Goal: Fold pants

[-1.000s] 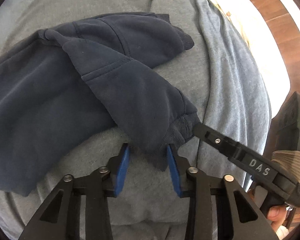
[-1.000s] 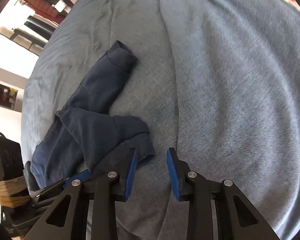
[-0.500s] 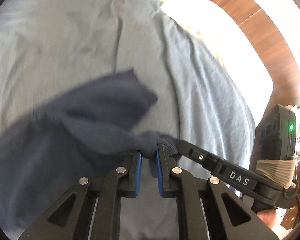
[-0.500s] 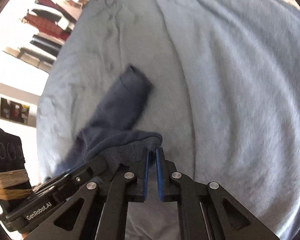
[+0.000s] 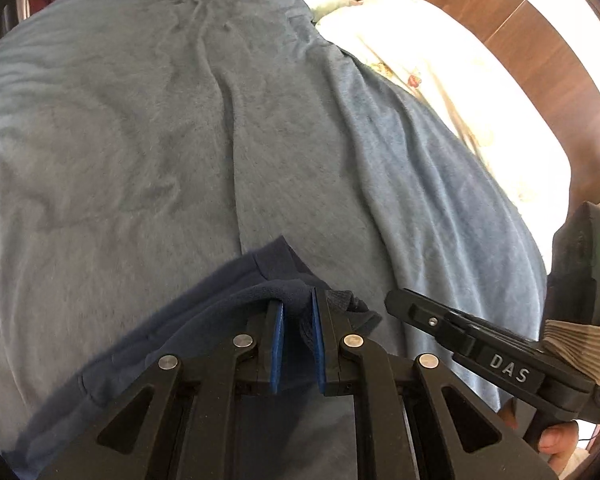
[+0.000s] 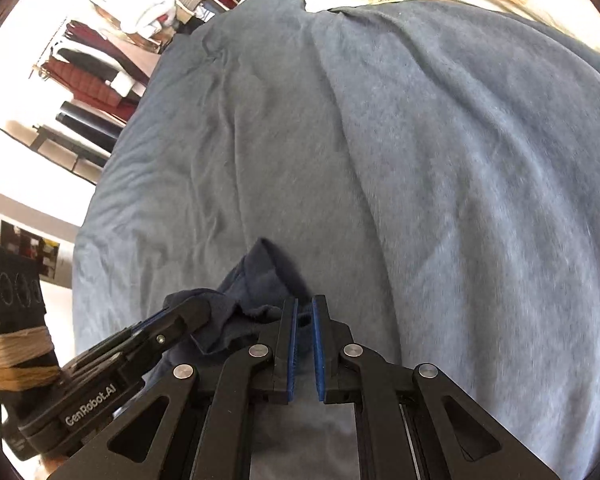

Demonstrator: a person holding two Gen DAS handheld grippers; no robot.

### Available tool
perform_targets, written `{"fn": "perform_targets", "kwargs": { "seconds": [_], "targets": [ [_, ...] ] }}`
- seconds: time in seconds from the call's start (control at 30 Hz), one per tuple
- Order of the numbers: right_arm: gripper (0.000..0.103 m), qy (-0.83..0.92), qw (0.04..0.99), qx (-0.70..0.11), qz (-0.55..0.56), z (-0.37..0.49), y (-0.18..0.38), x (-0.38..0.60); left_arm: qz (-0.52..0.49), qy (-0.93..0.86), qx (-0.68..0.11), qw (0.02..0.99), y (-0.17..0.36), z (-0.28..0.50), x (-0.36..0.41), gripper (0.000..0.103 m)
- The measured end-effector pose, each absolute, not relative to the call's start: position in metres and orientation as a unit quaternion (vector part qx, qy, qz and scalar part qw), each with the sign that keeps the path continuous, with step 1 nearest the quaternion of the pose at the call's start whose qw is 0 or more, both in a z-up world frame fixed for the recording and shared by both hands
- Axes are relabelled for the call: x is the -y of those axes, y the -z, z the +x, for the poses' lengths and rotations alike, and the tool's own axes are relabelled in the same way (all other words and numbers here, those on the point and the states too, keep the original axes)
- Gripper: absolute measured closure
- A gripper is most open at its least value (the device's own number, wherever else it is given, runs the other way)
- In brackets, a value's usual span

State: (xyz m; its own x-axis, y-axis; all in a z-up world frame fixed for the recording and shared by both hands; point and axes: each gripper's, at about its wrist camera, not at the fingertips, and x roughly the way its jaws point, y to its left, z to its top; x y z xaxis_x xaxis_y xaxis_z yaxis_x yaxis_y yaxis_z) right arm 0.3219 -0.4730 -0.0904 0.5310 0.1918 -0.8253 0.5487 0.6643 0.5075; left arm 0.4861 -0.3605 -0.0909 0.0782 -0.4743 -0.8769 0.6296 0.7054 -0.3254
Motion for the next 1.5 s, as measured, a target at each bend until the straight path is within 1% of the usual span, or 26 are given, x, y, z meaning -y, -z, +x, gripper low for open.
{"fn": "perform_targets", "kwargs": {
  "seconds": [0.13,0.23,0.3,0.37,0.4,0.43,0.47,0.67,0.87,0.97,1.03,1.2,1.33,1.4,1.5],
  "targets": [
    [0.094,0.122,0.778,-0.481,0.385,0.332,0.095,0.478,0.073,0.382,-0.575,0.72,0.103,0.497,0.366,0.088],
    [0.088,0.127,0.78,-0.495,0.36,0.341,0.094,0.477,0.066,0.385,-0.58,0.715,0.11,0.506,0.368,0.086],
    [0.066,0.131,0.787,-0.497,0.341,0.343,0.091,0.475,0.063,0.39,-0.584,0.709,0.112,0.507,0.366,0.083],
    [0.06,0.132,0.795,-0.497,0.321,0.345,0.085,0.472,0.062,0.395,-0.581,0.709,0.111,0.507,0.365,0.071],
    [0.06,0.134,0.799,-0.497,0.311,0.346,0.082,0.471,0.061,0.397,-0.574,0.713,0.108,0.507,0.364,0.057],
    [0.059,0.137,0.801,-0.5,0.299,0.347,0.079,0.469,0.063,0.394,-0.561,0.725,0.103,0.507,0.362,0.048],
    [0.055,0.141,0.802,-0.504,0.286,0.349,0.077,0.468,0.067,0.392,-0.55,0.735,0.098,0.509,0.358,0.045],
    [0.05,0.155,0.806,-0.509,0.258,0.354,0.065,0.47,0.083,0.387,-0.531,0.75,0.081,0.521,0.334,0.045],
    [0.05,0.111,0.801,-0.529,0.257,0.369,0.058,0.459,0.116,0.368,-0.546,0.744,0.079,0.519,0.271,0.046],
    [0.05,0.086,0.803,-0.548,0.218,0.381,0.057,0.444,0.158,0.361,-0.557,0.731,0.085,0.514,0.241,0.046],
    [0.05,0.075,0.801,-0.568,0.173,0.393,0.057,0.431,0.178,0.367,-0.568,0.715,0.092,0.51,0.23,0.047],
    [0.051,0.029,0.797,-0.598,0.08,0.422,0.053,0.406,0.203,0.386,-0.587,0.682,0.113,0.507,0.215,0.048],
    [0.051,0.019,0.789,-0.614,0.012,0.438,0.057,0.401,0.194,0.388,-0.61,0.664,0.129,0.514,0.215,0.055],
    [0.051,0.023,0.783,-0.621,0.012,0.443,0.062,0.408,0.187,0.392,-0.625,0.648,0.137,0.516,0.215,0.057],
    [0.051,0.039,0.776,-0.629,0.022,0.445,0.067,0.42,0.199,0.404,-0.624,0.638,0.138,0.511,0.218,0.057]
  ]
}}
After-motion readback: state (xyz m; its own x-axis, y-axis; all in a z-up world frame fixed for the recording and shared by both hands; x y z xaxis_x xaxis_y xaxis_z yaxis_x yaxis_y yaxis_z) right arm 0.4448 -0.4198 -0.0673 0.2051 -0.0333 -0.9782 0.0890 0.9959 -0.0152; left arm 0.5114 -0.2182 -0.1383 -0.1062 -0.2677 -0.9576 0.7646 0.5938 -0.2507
